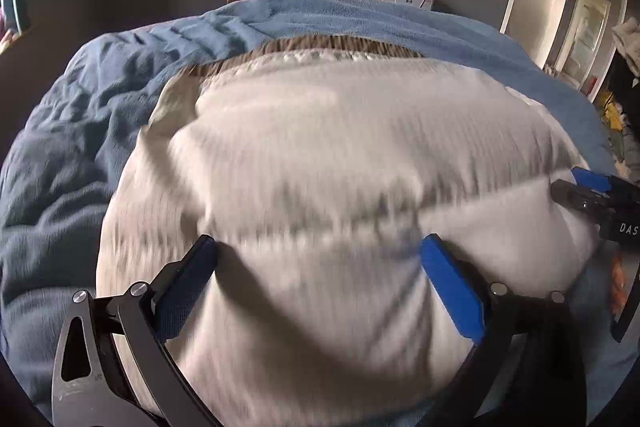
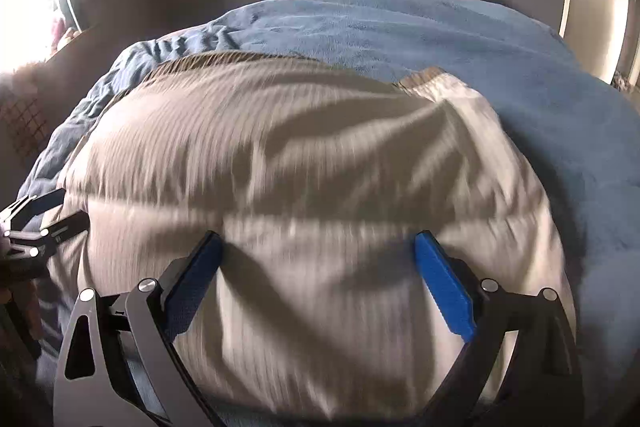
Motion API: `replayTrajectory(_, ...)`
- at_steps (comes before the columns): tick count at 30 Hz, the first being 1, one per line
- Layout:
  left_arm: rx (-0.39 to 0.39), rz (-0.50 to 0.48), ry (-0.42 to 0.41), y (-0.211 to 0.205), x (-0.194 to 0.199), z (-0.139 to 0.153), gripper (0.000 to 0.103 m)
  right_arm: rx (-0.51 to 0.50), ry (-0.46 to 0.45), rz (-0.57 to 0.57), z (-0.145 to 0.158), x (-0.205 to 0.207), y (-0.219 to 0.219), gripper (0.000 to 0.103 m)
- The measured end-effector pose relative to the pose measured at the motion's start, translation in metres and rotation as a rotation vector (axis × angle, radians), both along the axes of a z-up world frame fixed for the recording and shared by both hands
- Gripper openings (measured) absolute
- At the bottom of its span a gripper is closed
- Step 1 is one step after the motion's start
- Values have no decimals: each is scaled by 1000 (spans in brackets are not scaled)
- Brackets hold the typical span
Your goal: Fold large clothes
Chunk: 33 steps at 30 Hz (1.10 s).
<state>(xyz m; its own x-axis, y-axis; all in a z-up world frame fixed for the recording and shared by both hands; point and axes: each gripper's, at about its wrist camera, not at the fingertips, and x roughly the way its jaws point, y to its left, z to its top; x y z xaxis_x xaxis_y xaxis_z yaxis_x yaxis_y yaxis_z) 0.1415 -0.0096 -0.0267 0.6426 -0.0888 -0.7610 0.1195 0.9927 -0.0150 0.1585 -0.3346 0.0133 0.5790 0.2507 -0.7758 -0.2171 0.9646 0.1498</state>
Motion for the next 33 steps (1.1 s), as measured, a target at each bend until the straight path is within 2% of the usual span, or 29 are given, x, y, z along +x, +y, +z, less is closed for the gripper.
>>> replayTrajectory(5, 40, -18, -1, -10, 47, 5, 98, -17, 15, 7, 2, 46, 19, 95)
replayTrajectory(10, -18, -2, 60, -6, 92, 3, 98, -35, 61, 5, 0, 92, 35, 95)
replayTrajectory(15, -19, 34, 107, 3, 134, 1, 98, -92, 89, 15, -6, 133, 50, 95)
replayTrajectory(21, 53, 42, 151, -2, 150, -19, 98, -96, 149, 2, -33, 157, 56, 95)
replayTrajectory(27, 33, 40, 170, 2, 158, -32, 98, -58, 177, 10, -50, 167, 52, 97)
replayTrajectory(33, 27, 32, 206, 2, 164, -47, 98, -86, 210, 12, -62, 171, 58, 97)
